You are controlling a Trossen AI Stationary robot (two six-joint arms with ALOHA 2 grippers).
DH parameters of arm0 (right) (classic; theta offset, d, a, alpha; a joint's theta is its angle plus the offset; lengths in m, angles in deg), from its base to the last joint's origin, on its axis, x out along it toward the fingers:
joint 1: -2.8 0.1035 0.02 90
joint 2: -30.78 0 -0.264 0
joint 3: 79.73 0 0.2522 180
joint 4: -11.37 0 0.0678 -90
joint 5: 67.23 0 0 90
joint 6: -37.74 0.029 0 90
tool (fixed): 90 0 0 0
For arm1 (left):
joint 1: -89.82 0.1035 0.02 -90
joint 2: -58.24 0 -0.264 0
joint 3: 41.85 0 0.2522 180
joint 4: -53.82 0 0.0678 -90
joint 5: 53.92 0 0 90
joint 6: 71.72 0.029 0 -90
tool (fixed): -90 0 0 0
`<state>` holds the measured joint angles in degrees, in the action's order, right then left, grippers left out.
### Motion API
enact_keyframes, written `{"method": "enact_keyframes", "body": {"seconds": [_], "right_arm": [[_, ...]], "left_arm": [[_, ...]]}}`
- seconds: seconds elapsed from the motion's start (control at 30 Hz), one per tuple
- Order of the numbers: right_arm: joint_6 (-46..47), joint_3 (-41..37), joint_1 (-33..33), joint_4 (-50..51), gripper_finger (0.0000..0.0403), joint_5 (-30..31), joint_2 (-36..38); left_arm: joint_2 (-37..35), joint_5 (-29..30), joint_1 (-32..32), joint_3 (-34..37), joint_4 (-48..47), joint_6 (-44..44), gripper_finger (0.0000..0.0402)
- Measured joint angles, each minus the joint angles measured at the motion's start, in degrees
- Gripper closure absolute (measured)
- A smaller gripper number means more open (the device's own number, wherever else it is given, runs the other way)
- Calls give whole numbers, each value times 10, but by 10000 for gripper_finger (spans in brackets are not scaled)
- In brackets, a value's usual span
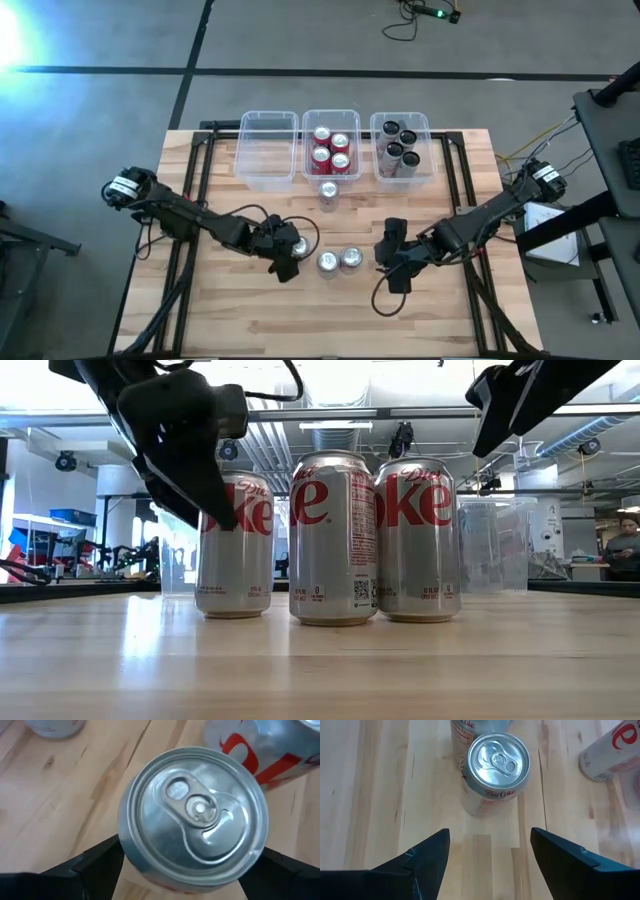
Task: Sort soda cans
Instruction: Put the center red-silver soda can into the left transparent bin
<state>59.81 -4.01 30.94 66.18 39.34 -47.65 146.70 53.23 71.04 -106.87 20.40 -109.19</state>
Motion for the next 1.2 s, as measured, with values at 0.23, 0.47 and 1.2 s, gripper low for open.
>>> {"method": "enact_keyframes", "body": {"seconds": [0.23, 0.47, 1.2], "right_arm": [[-15, 0, -1, 1, 103, 0, 0], [-21, 1, -3, -2, 80, 0, 0], [5, -7, -3, 4, 49, -1, 0]], "left_arm": [[6, -20, 6, -38, -32, 12, 77], [35, -8, 11, -75, -55, 21, 77], [145, -63, 35, -230, -162, 25, 57]]}}
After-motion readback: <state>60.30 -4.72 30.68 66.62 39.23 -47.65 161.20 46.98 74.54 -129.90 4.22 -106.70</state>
